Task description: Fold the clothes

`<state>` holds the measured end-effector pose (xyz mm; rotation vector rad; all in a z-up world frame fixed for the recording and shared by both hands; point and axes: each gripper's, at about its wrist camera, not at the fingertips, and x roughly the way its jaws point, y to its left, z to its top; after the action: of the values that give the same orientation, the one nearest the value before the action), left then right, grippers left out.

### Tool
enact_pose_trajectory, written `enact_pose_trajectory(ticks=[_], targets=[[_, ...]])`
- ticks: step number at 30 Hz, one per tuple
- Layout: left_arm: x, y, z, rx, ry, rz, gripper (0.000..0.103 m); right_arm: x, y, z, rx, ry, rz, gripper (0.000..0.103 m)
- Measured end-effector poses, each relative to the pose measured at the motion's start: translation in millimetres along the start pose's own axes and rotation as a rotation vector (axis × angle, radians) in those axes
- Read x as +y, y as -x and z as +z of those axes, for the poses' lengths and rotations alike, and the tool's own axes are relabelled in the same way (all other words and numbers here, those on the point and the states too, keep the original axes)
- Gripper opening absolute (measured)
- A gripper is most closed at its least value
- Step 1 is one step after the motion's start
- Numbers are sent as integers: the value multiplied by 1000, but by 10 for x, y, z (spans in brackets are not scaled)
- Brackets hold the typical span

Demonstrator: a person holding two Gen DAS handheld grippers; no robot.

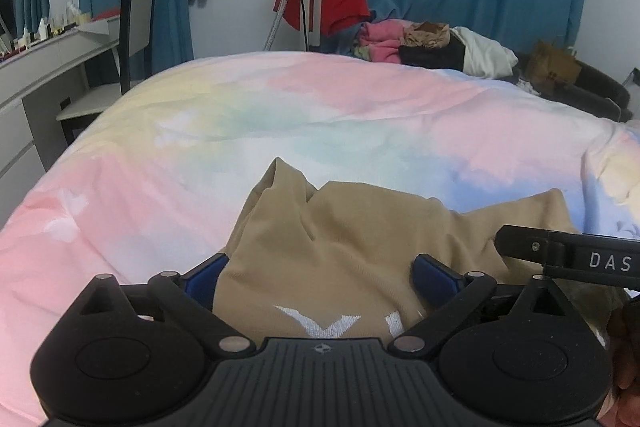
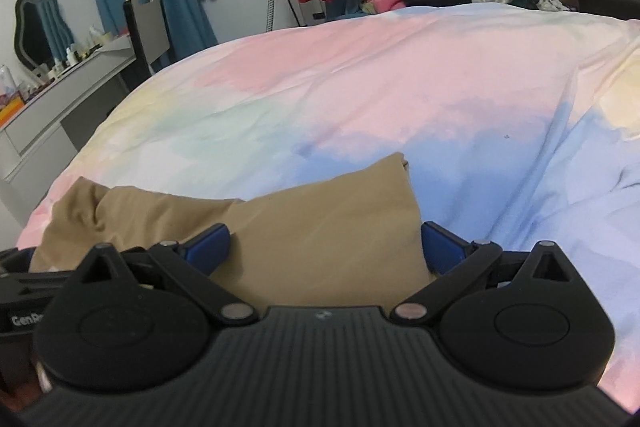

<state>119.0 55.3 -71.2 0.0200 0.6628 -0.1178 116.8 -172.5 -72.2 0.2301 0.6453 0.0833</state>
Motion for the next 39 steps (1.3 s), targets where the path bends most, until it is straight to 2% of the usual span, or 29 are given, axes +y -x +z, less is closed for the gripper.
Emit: enact_pose_trajectory(ticks=[6, 9, 10, 11, 15, 18, 21, 22, 26, 30, 33, 35, 37, 38, 39], targets=[[-39, 462, 13, -62, -17, -15, 97, 87, 425, -67, -83, 41, -12, 99], [-72, 687, -64, -76, -41, -15, 97, 155, 609, -168, -92, 73, -9, 90], [-98, 703, -94, -60, -56, -6, 97, 179, 656, -205, -90, 87, -10, 76], [-123, 713, -123, -43, -69, 2, 97, 197, 680, -237, -82, 98, -13, 70], [-115, 572, -208, 43, -50, 14, 98, 209, 579, -357, -37, 111, -19, 66], [10, 613, -188, 74, 50, -2, 97, 199, 524, -393, -29, 116, -19, 67], [183, 825, -178, 99, 181, -45, 97, 178, 552, -397, -29, 98, -12, 67], [246, 897, -198, 129, 232, -71, 97, 178, 559, -402, -29, 97, -12, 67], [532, 1065, -406, 225, 450, -250, 98, 185, 572, -410, -28, 92, -11, 67], [755, 867, -673, 331, 707, -357, 97, 185, 573, -404, -26, 86, -10, 67], [877, 652, -786, 349, 885, -389, 94, 191, 575, -405, -25, 80, -12, 67], [941, 545, -823, 327, 973, -396, 88, 192, 575, -404, -25, 80, -13, 67], [979, 493, -832, 286, 1023, -383, 63, 192, 576, -404, -25, 80, -14, 67], [993, 486, -829, 271, 1032, -381, 59, 192, 576, -403, -25, 80, -14, 67], [1005, 492, -830, 251, 1042, -388, 51, 191, 576, -402, -25, 79, -14, 67]])
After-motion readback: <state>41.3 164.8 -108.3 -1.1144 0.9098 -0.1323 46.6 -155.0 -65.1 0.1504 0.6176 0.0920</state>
